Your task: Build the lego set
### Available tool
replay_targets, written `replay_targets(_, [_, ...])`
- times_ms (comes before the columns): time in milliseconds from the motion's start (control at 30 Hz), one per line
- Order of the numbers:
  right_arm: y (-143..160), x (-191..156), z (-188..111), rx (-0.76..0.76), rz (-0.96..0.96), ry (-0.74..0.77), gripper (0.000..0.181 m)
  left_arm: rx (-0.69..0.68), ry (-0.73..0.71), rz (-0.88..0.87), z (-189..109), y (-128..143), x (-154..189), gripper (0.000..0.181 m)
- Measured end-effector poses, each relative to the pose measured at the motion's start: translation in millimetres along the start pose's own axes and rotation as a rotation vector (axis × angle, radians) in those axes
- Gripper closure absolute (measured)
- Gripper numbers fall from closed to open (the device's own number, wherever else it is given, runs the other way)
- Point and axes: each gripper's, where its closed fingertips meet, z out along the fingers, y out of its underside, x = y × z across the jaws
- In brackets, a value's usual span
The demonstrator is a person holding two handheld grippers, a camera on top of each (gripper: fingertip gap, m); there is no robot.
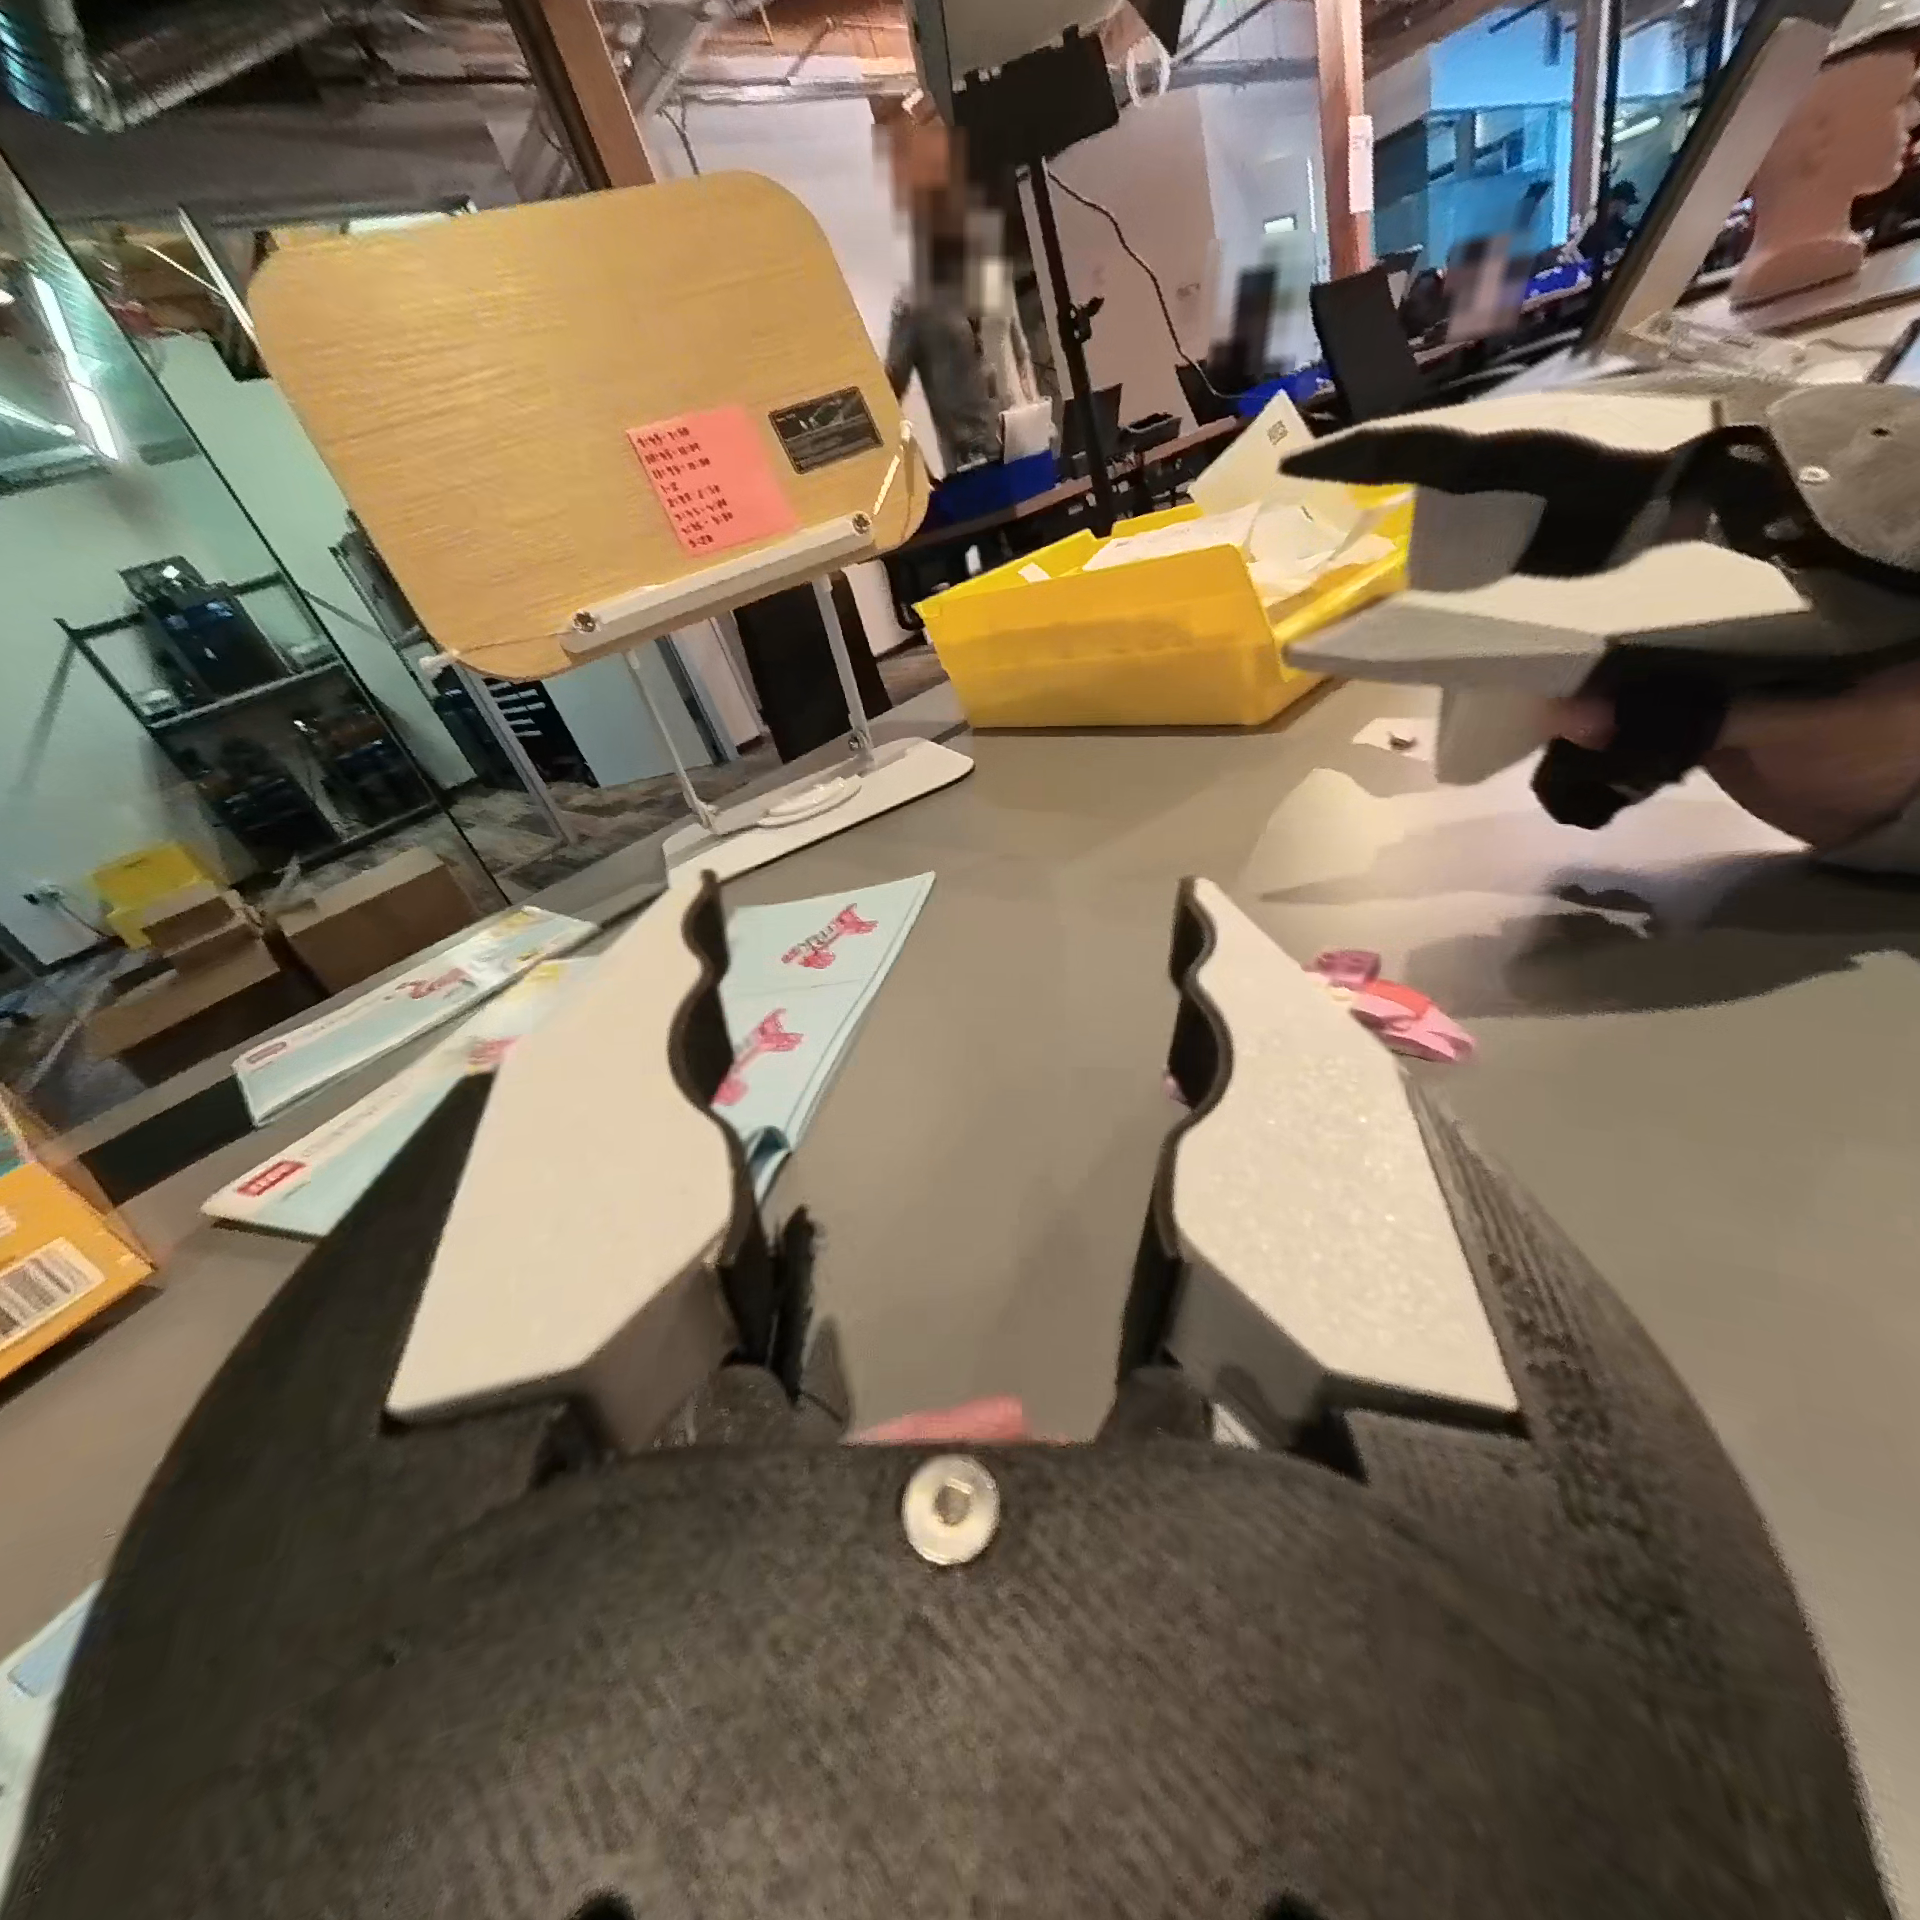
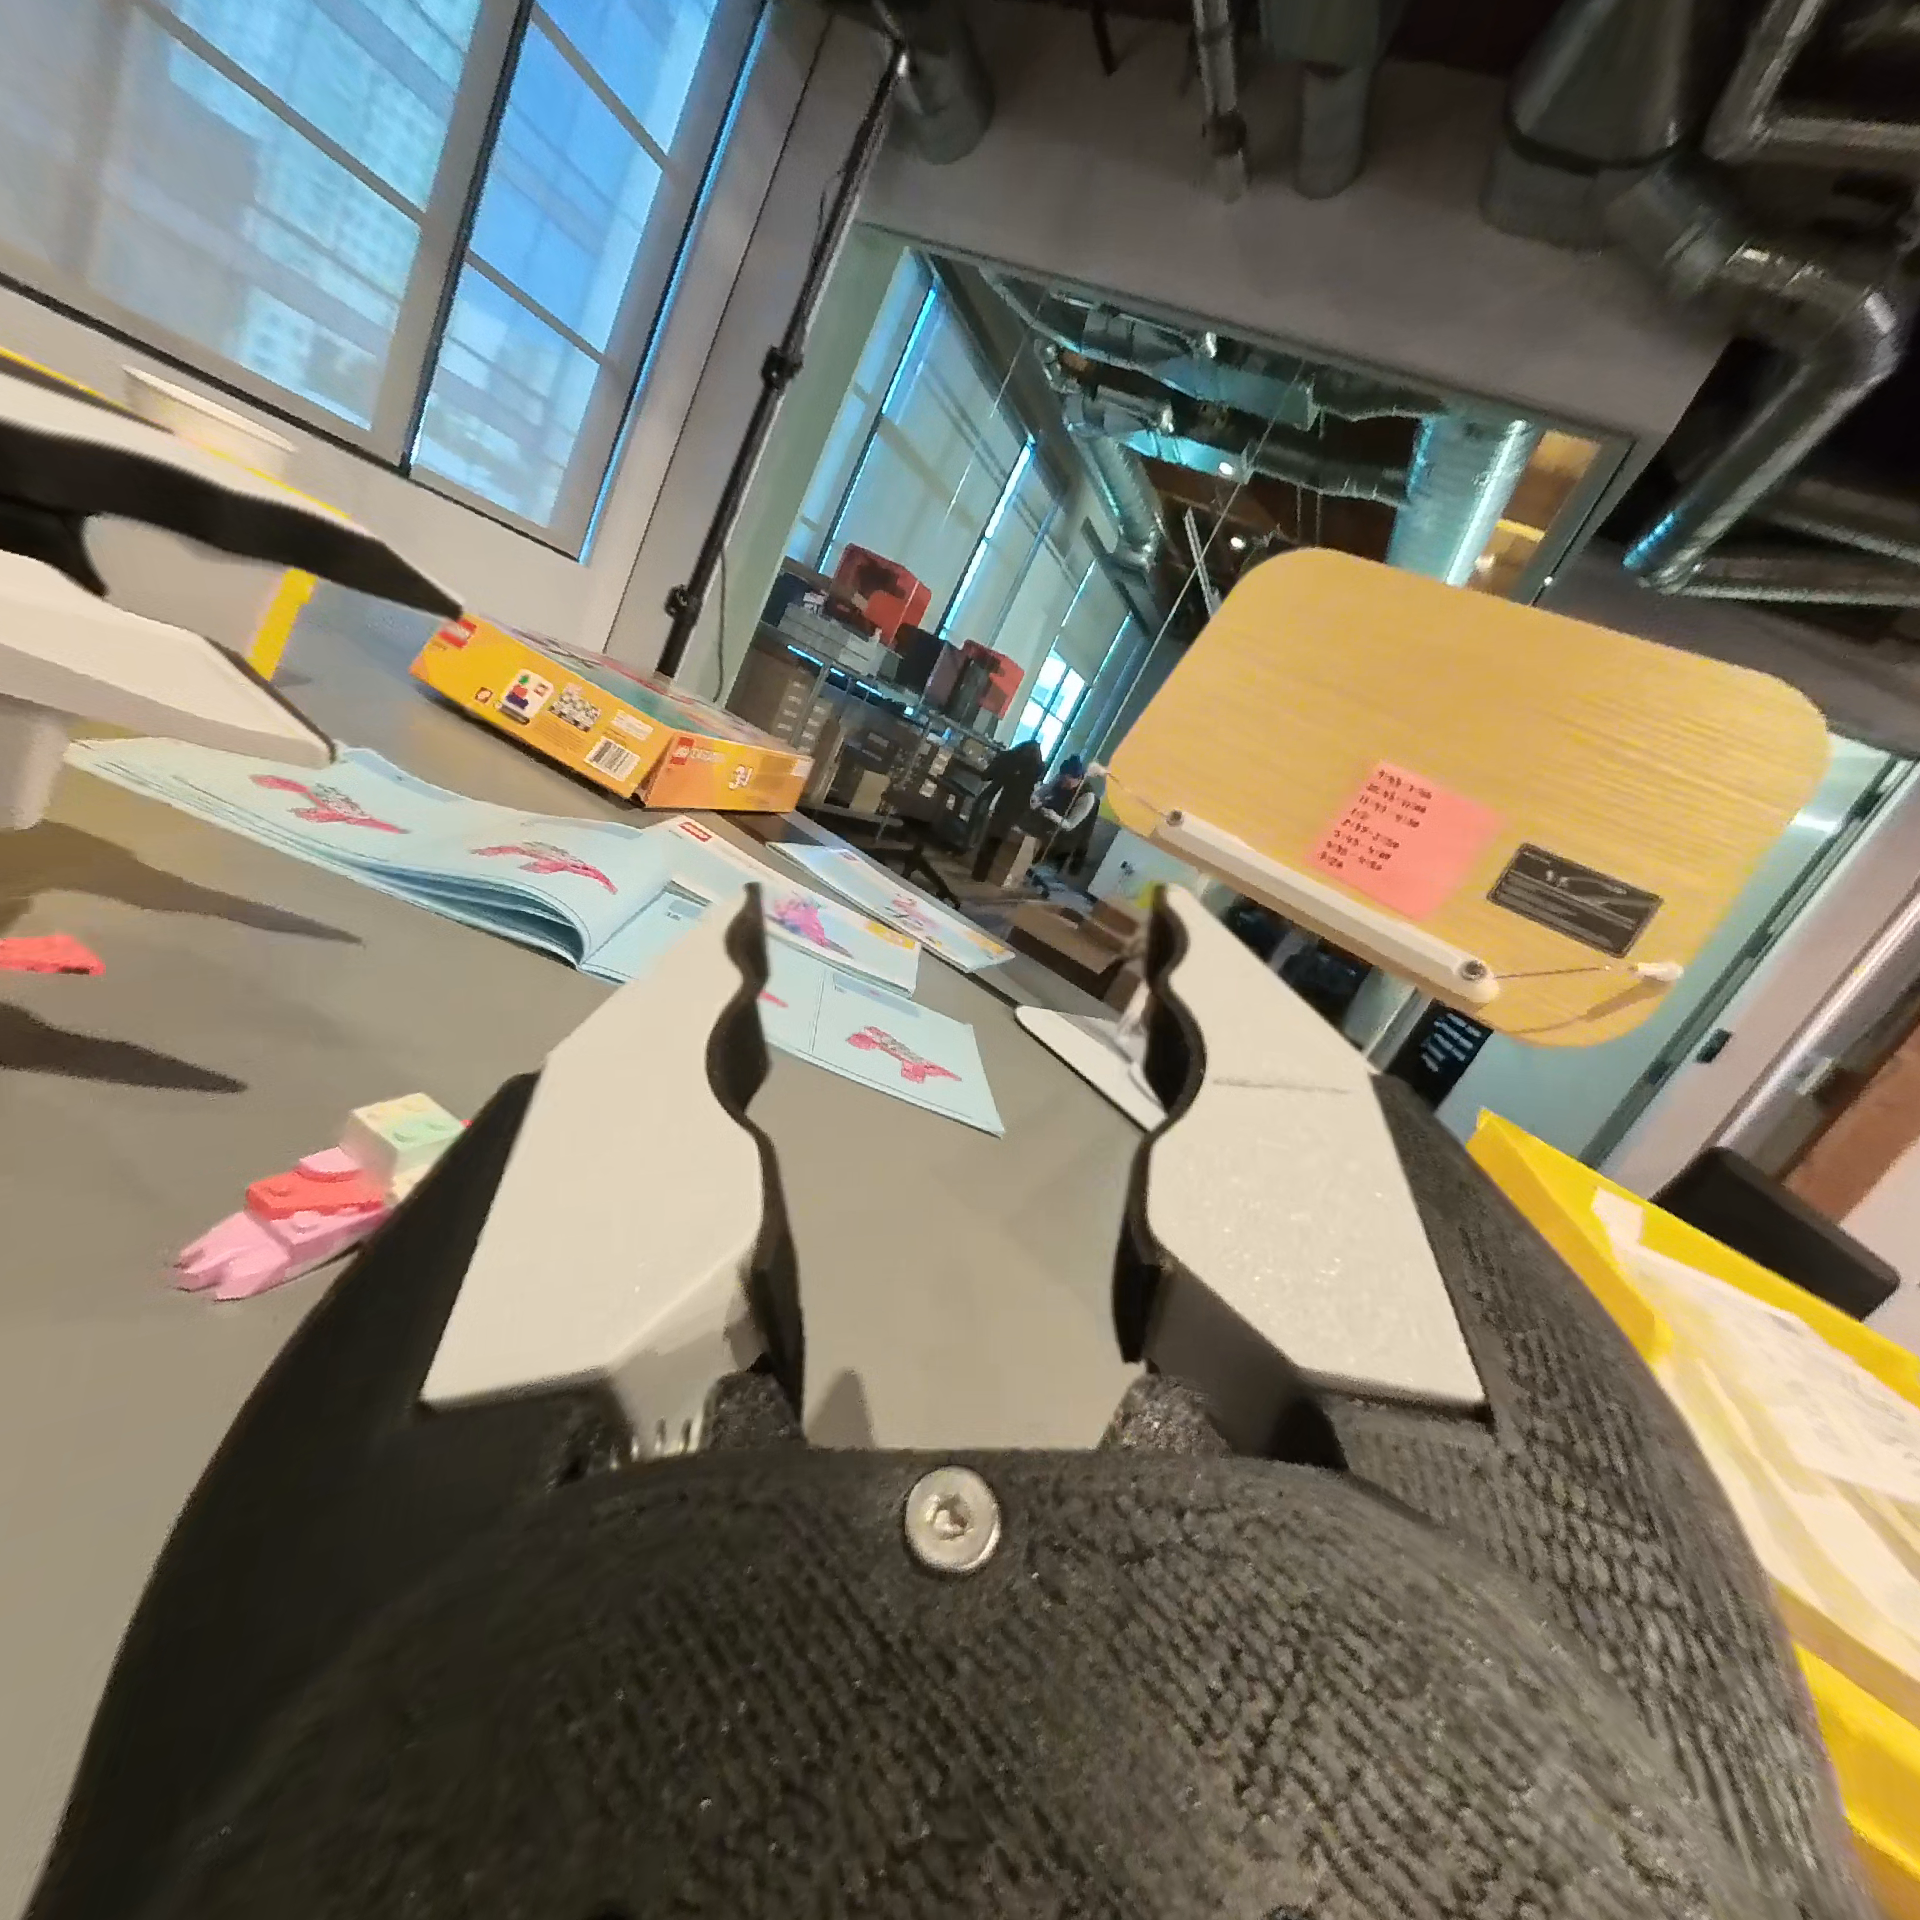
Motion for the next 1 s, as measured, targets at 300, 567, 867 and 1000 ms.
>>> replay_targets(300, [5.1, 15.7, -2.1, -0.054, -0.095, 0.131, 0.048, 0.093, -0.099, 0.054, -1.6, -9.3, -13.9, 0.052])
replay_targets(567, [35.3, 26.6, 0.7, -0.192, -0.075, 0.170, 0.050, 0.042, -0.086, -0.010, 1.1, 1.0, -16.5, 0.053])
replay_targets(867, [37.1, 21.3, 2.1, -0.205, -0.102, 0.144, 0.058, 0.038, -0.083, -0.011, 0.8, 1.5, -15.9, 0.056])
replay_targets(1000, [36.0, 23.0, 0.4, -0.201, -0.082, 0.151, 0.063, 0.035, -0.091, -0.016, 0.4, 1.7, -17.4, 0.057])
